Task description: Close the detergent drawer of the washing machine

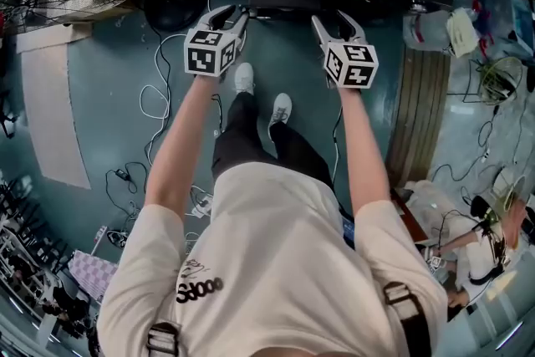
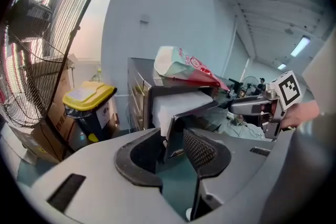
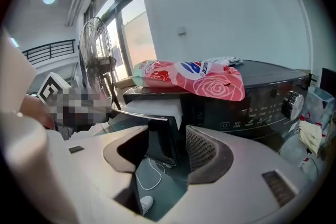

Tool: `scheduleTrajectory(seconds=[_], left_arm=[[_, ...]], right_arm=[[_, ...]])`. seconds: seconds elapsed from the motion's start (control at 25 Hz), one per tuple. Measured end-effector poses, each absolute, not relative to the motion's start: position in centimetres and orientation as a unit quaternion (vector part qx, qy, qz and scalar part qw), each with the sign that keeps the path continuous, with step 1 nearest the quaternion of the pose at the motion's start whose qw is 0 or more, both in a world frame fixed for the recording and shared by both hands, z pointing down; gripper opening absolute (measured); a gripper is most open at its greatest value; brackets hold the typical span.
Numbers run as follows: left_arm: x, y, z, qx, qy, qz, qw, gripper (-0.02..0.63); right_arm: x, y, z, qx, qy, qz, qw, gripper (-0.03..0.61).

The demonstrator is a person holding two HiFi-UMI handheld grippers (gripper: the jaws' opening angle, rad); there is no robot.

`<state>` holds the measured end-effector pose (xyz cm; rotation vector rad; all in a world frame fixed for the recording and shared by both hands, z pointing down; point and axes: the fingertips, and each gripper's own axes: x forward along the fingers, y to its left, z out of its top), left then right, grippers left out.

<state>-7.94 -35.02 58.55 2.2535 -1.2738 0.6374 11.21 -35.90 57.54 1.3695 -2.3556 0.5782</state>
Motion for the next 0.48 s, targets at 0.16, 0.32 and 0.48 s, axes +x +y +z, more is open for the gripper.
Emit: scheduleTrajectory(seconds=[0.16,0.32,0.48], left_arm=[[-8.1,-35.5,58.5,0.82,-0.472,0.211,0.247,0.143],[-8.2,-35.9,58.4,0.818,-0.475,0.205,0.25,0.143],[-8.3,-36.8,58.4,0.815,-0.479,0.205,0.254,0.144]], right_arm=[[11.1,-36.4,57.5,0.487,-0.83,0.209,0.175,0.201],[11.0,-36.8,57.4,0.494,-0.823,0.221,0.169,0.204],[10.9,-37.6,57.3,0.502,-0.818,0.228,0.162,0.202]])
